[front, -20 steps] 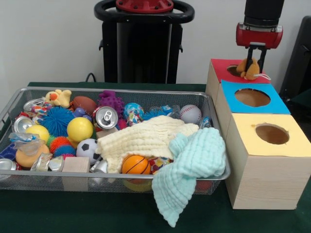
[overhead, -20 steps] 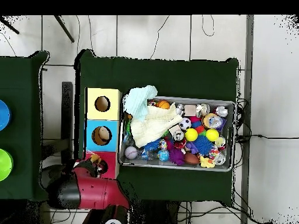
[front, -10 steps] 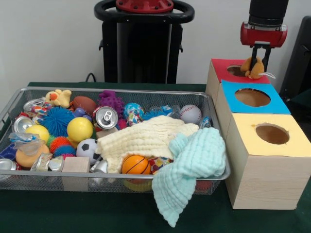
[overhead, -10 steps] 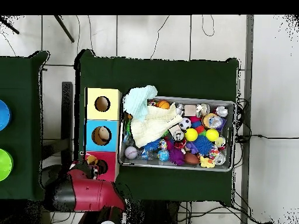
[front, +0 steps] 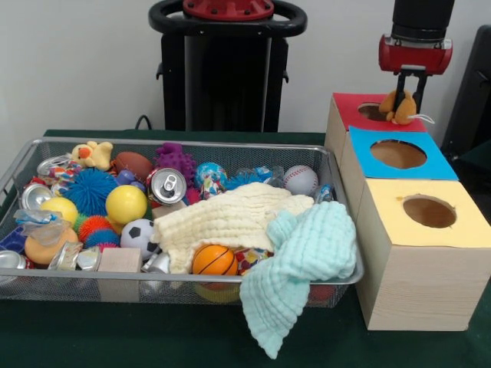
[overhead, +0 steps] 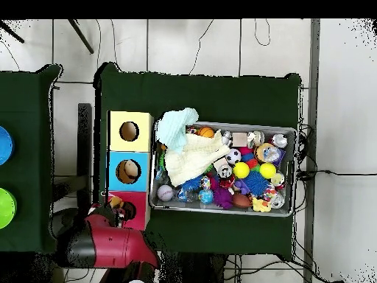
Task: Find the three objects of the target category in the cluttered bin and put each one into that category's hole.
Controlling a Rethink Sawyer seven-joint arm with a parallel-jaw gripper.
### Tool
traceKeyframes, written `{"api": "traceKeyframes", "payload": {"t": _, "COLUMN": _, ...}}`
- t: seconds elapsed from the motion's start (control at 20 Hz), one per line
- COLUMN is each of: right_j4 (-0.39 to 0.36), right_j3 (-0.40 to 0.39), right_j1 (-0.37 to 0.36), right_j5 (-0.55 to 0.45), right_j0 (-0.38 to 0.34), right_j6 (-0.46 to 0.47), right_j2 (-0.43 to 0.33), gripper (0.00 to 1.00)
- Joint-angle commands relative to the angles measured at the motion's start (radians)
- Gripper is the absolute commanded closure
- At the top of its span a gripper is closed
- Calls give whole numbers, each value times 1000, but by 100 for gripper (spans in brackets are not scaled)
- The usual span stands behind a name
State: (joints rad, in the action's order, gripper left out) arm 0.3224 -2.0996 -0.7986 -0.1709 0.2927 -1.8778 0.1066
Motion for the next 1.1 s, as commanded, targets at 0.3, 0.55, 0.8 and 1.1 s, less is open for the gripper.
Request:
{"api": "traceKeyframes", "payload": {"t": 0.3, "right_j4": -35, "right_j3": -156, "right_j1": 93, "right_j5": 9, "right_j0": -46, "right_j6": -176, "right_j2": -20, "gripper": 100}}
{"api": "traceKeyframes", "payload": {"t": 0.55, "right_j4": -60, "right_j3": -175, "right_j1": 87, "right_j5": 19, "right_j0": -75, "right_j6": -150, "right_j2": -12, "gripper": 100}}
{"api": "traceKeyframes", "payload": {"t": 0.8, "right_j4": -80, "right_j3": -187, "right_j1": 88, "right_j5": 40, "right_j0": -107, "right_j6": -130, "right_j2": -16, "gripper": 100}}
{"api": "traceKeyframes", "payload": {"t": 1.1, "right_j4": -117, "right_j3": -198, "right_j1": 88, "right_j5": 58, "right_j0": -152, "right_j6": -114, "right_j2": -18, "gripper": 100}}
